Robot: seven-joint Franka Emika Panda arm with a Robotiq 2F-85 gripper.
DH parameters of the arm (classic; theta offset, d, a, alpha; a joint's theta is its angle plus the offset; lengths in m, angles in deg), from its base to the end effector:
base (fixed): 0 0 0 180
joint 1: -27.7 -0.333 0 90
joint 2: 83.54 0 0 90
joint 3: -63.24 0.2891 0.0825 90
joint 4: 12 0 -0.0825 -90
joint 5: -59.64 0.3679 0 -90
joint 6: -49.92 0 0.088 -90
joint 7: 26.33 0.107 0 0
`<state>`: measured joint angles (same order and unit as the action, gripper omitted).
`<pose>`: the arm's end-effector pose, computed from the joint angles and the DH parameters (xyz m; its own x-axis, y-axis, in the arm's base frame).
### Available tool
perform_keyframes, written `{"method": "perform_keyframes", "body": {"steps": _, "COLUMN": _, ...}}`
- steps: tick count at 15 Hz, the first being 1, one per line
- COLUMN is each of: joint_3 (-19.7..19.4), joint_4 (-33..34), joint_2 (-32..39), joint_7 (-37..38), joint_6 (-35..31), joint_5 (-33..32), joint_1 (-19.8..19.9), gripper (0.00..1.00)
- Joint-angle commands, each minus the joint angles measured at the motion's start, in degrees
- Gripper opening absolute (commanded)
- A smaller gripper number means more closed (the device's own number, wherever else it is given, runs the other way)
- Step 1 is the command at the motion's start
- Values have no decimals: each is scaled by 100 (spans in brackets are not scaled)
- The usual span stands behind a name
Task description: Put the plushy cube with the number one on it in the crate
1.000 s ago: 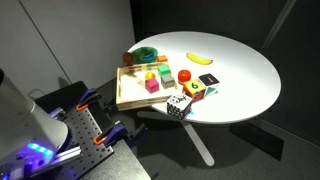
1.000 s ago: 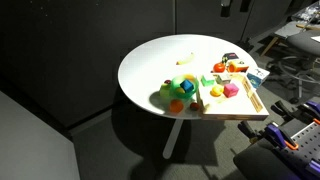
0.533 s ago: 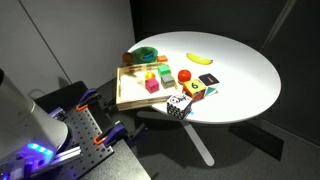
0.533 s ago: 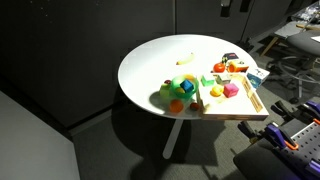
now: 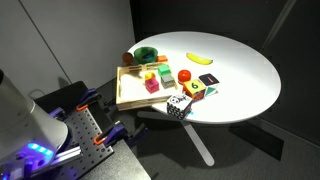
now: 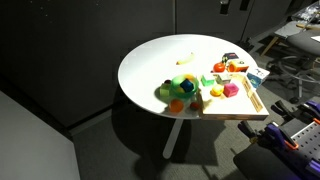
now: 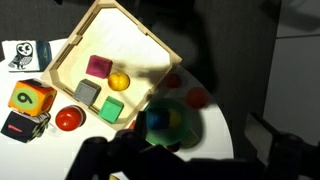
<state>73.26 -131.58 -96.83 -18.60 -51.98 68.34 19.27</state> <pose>0.4409 0.1654 0.4946 0.9846 0.1469 -0.0944 0.1381 -0.9860 -0.0935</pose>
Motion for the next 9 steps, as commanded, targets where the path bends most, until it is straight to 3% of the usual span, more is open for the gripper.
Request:
{"method": "perform_keyframes", "body": {"steps": 1, "joint_3": -91, "joint_4": 260, "joint_2": 168, "joint_7": 38, "joint_6": -104, "joint_5": -79, "joint_1": 99, "gripper": 100}}
{"method": "perform_keyframes", "body": {"steps": 9, "joint_3": -296, "joint_4": 482, "joint_2": 670, "joint_7": 71, "joint_6": -734, "joint_5": -376, "joint_1": 330, "gripper": 100}}
